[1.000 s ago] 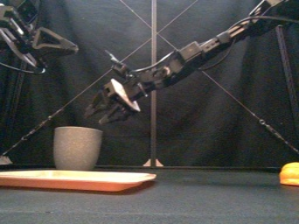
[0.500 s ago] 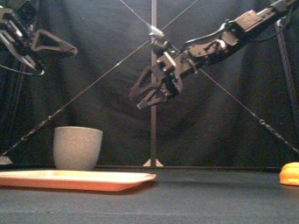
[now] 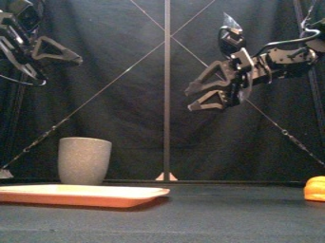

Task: Pick the donut then place it in the grey bowl
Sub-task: Drop donut in the grey bowl and return to neutral

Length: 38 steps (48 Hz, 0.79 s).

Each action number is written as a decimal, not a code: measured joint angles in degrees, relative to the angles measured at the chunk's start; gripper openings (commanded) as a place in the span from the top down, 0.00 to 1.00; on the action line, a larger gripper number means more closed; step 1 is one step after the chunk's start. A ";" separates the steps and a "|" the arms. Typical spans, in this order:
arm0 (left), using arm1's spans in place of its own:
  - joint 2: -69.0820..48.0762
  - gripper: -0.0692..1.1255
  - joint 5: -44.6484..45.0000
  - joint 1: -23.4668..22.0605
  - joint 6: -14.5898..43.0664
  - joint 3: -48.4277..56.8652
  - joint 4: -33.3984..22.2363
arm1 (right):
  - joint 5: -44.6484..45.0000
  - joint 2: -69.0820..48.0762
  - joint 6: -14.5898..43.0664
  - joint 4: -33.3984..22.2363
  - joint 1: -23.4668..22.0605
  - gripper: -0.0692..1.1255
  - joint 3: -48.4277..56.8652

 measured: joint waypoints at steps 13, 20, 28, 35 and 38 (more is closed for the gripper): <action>0.09 0.95 0.00 -0.18 0.00 0.18 0.00 | -0.26 -4.22 0.09 3.16 0.70 0.06 4.75; 0.09 0.95 0.00 -0.18 0.18 0.26 0.00 | -0.26 -5.54 0.00 4.31 0.70 0.06 5.62; 0.09 0.95 0.09 -0.18 0.18 0.70 0.00 | -0.26 -5.62 0.09 4.75 0.79 0.06 5.89; 0.00 0.95 0.00 -0.18 0.09 0.70 0.00 | -0.26 -5.01 0.00 4.75 0.97 0.06 5.89; 0.09 0.95 -0.35 -0.09 0.09 0.70 0.00 | -0.26 -4.48 0.00 4.83 1.14 0.06 5.89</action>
